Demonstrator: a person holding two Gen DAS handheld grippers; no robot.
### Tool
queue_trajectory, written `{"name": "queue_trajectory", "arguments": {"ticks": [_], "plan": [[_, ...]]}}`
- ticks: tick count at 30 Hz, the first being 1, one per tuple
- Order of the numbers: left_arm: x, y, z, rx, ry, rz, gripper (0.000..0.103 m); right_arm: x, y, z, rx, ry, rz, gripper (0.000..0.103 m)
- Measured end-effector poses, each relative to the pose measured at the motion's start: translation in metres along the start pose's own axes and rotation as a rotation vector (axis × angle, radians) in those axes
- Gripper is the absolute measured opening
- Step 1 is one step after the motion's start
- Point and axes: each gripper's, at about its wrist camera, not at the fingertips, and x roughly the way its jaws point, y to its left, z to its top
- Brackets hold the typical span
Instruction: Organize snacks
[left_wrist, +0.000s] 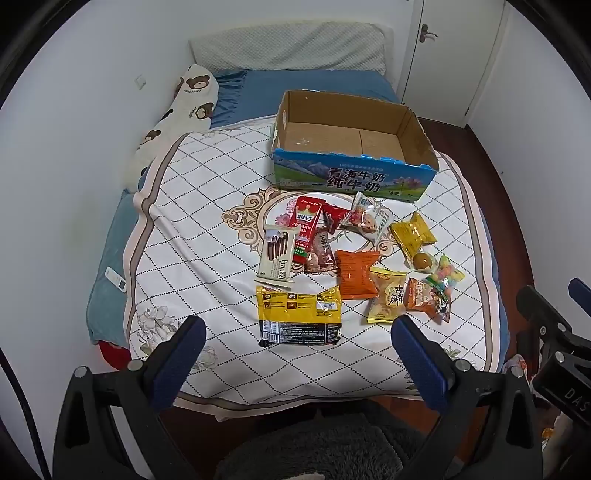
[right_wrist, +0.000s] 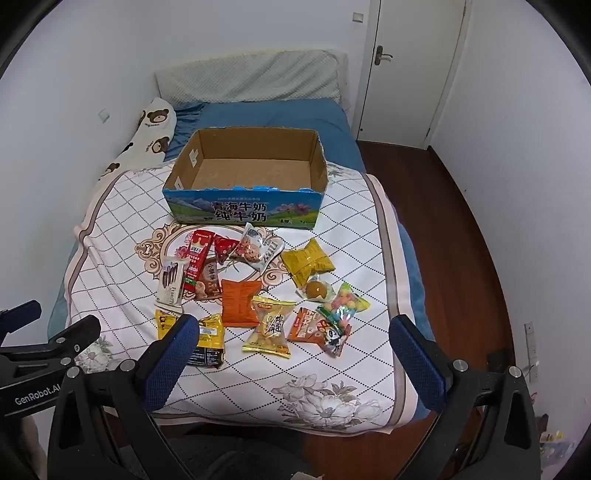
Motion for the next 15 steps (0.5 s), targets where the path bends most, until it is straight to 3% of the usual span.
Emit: {"name": "queue_trajectory", "arguments": {"ticks": [15], "plan": [[0.0005,0.0006,0.0005,-0.003,0.008,0.004,0.103,0.0009,0.0033,0.0002,-0.001,0.000,0.006,0.103]]}}
